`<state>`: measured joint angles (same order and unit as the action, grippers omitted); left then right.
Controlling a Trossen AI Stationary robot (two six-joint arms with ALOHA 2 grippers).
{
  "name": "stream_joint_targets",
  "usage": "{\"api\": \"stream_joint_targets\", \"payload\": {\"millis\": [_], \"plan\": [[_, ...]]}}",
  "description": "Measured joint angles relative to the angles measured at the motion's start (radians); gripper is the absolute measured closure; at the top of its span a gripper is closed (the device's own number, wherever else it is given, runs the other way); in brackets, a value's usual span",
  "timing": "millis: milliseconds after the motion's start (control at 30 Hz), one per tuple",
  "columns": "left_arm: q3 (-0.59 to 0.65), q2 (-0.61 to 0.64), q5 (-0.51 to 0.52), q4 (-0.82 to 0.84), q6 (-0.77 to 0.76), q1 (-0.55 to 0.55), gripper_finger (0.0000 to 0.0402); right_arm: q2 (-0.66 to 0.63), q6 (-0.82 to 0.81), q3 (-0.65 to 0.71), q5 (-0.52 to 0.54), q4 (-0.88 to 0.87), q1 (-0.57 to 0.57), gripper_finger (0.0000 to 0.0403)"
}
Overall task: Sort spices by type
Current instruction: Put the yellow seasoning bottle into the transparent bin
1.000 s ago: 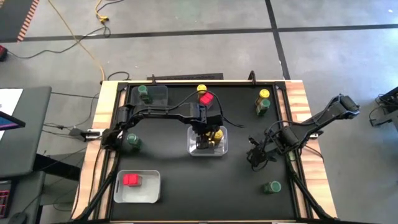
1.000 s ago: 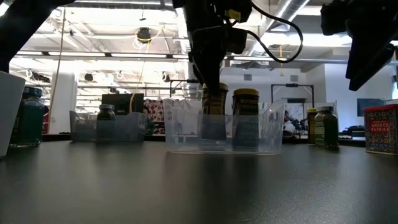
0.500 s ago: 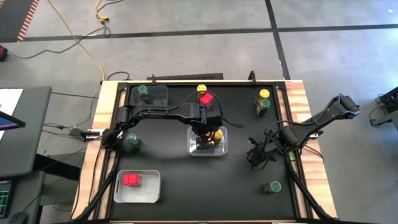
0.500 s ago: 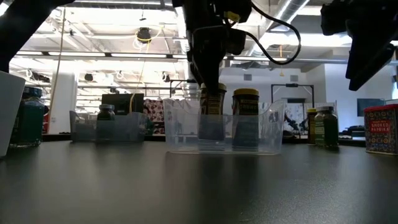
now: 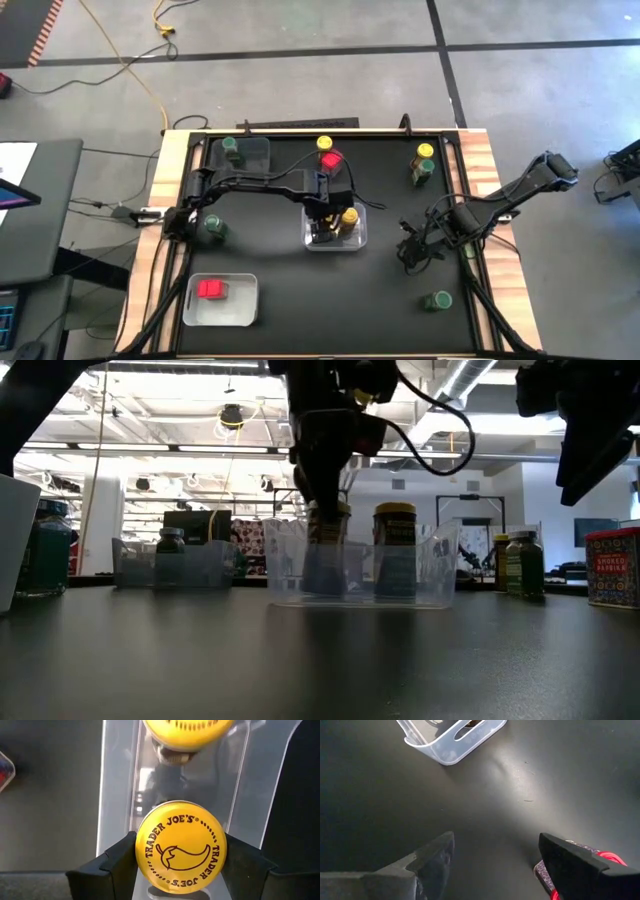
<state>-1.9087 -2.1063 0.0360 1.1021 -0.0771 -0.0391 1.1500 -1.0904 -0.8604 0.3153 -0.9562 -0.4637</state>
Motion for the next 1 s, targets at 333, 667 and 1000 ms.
{"api": "stream_joint_targets", "payload": {"millis": [333,667,1000], "plan": [[0.0,-0.002,0.0,-0.062,0.004,-0.006,0.0172,0.0,0.019,0.0,0.0,0.001,0.0,0.0085],[0.0,-0.003,0.0,-0.066,0.022,-0.037,0.0172,0.0,0.025,0.0,0.0,0.001,0.0,0.0085],[0.0,-0.004,0.002,-0.062,-0.015,-0.041,0.0154,0.0,0.029,0.0,0.0,-0.002,0.002,0.0085]]}}
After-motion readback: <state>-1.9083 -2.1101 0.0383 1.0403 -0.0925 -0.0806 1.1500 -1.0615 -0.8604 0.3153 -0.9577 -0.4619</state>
